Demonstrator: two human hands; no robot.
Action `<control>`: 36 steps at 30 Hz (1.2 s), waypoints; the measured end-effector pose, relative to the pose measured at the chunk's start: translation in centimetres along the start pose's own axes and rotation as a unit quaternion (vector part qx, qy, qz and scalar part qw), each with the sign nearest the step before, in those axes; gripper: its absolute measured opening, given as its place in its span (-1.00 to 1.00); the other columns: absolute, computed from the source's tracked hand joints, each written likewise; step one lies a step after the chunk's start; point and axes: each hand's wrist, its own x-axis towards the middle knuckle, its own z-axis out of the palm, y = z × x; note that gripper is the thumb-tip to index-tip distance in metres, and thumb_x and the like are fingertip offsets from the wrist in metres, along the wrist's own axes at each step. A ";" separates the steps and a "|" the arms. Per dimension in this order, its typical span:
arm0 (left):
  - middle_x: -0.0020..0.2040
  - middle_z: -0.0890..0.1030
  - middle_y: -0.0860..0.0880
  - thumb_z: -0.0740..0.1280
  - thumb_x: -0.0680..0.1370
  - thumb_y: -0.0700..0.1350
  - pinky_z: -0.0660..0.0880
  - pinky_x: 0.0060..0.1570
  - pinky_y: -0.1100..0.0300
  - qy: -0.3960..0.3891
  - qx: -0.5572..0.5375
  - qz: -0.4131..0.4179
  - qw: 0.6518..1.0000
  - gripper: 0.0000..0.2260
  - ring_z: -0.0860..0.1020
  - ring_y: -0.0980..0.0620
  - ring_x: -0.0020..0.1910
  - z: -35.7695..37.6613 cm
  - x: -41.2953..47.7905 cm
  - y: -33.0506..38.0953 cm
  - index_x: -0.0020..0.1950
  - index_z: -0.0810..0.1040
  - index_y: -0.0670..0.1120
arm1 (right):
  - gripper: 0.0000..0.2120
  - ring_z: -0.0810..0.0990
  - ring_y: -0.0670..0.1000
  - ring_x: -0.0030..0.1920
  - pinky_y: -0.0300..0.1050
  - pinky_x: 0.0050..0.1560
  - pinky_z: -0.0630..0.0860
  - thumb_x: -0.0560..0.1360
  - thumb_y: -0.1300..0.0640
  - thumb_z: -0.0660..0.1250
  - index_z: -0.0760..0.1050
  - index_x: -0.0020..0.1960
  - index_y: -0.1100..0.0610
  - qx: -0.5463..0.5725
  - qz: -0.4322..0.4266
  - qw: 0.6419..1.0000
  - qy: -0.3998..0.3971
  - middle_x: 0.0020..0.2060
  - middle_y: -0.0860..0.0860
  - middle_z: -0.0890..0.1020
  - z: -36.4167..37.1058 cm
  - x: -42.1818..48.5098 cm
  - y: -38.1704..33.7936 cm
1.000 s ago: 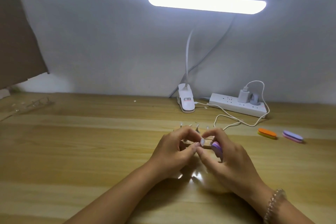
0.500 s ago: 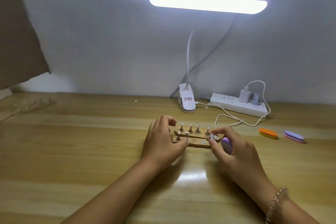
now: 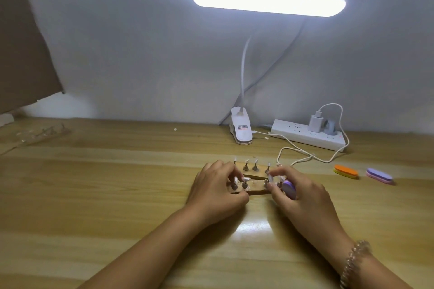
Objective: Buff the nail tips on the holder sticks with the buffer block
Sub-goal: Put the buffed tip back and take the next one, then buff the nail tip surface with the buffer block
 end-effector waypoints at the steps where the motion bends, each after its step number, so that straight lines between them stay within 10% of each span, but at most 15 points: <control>1: -0.08 0.48 0.14 0.42 0.41 0.02 0.32 -0.06 0.21 -0.001 -0.001 0.006 1.000 -0.81 0.42 0.11 -0.01 0.0 0.0 0.0 -0.06 0.46 0.20 | -0.86 0.58 -0.04 -0.17 0.00 -0.15 0.52 0.48 0.03 0.43 0.55 0.02 -0.13 -0.002 0.001 1.000 -0.002 -0.19 -0.12 0.64 0.0 0.0 -0.1; 22: -0.11 0.43 0.20 0.32 0.39 0.08 0.39 -0.16 0.25 0.036 0.043 0.140 0.989 -0.83 0.39 0.16 -0.05 0.4 -0.6 0.6 -0.04 0.47 0.14 | -0.84 0.61 -0.14 -0.30 -0.13 -0.45 0.50 0.43 0.03 0.47 0.55 -0.03 -0.10 -0.085 -0.150 0.985 0.002 -0.15 -0.22 0.61 -0.2 -1.2 -1.9; 36: -0.04 0.51 0.19 0.34 0.49 0.04 0.44 0.06 0.11 0.040 0.047 0.060 0.996 -0.74 0.47 0.12 0.02 0.4 -0.5 0.5 0.16 0.42 0.16 | -0.86 0.60 -0.13 -0.31 -0.16 -0.44 0.45 0.43 0.05 0.49 0.53 -0.11 -0.09 -0.087 -0.137 0.986 0.026 -0.27 -0.20 0.59 0.0 -1.0 -1.7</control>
